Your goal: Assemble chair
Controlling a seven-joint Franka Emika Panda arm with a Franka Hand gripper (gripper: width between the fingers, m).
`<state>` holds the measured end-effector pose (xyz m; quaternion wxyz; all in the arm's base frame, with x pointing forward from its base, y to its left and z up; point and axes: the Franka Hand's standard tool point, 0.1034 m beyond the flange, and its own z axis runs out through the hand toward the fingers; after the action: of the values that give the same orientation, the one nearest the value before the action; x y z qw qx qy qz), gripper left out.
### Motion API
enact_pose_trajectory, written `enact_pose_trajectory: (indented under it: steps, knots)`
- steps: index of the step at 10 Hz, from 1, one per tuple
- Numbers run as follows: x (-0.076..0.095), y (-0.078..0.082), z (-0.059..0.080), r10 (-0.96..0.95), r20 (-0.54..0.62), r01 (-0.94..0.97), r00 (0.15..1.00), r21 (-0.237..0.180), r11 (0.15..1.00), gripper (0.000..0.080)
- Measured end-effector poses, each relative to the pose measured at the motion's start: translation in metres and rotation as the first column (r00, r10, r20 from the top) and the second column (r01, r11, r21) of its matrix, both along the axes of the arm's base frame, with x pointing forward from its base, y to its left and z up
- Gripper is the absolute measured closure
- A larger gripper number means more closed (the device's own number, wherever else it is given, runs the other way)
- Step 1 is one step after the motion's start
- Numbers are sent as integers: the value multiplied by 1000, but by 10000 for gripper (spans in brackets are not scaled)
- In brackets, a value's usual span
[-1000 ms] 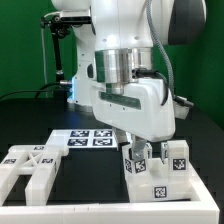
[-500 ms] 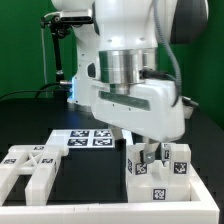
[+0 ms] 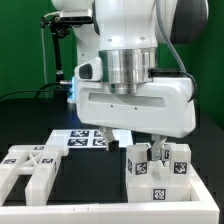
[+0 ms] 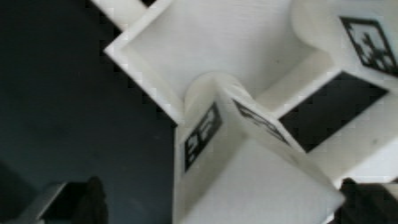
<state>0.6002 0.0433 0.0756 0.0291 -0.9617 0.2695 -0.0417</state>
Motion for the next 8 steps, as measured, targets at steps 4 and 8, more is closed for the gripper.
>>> enact_pose_trajectory:
  steps: [4, 8]
  knots:
    - [0, 3, 0, 369, 4, -368, 930, -46, 929, 151]
    - [1, 9, 0, 651, -7, -649, 759, -83, 756, 151]
